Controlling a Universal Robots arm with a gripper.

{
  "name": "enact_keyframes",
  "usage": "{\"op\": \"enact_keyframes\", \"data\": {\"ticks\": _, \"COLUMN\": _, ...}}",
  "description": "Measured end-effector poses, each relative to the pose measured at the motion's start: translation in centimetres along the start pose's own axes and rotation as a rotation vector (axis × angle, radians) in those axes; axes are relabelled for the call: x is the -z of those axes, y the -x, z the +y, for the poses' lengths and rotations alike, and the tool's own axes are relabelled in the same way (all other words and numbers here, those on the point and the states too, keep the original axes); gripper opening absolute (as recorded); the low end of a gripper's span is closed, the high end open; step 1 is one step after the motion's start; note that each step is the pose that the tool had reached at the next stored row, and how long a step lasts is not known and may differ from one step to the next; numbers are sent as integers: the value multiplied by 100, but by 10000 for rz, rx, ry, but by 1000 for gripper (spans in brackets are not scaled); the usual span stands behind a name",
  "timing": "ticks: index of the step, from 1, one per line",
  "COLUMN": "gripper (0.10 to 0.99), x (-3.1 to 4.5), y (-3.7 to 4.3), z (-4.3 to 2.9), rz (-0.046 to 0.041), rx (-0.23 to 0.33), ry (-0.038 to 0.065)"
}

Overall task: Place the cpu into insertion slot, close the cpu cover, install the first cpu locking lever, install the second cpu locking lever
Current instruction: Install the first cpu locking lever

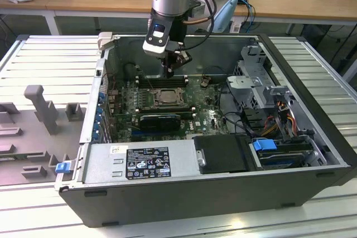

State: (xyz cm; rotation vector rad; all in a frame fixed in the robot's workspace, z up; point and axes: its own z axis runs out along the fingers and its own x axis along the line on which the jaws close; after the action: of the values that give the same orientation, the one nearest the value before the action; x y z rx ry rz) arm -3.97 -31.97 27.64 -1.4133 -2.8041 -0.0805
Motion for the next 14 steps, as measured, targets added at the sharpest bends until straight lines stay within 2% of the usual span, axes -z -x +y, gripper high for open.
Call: {"op": "enact_keyframes", "data": {"ticks": 14, "gripper": 106, "x": 0, "y": 0, "z": 0, "rz": 46, "rx": 1010, "ry": -24}}
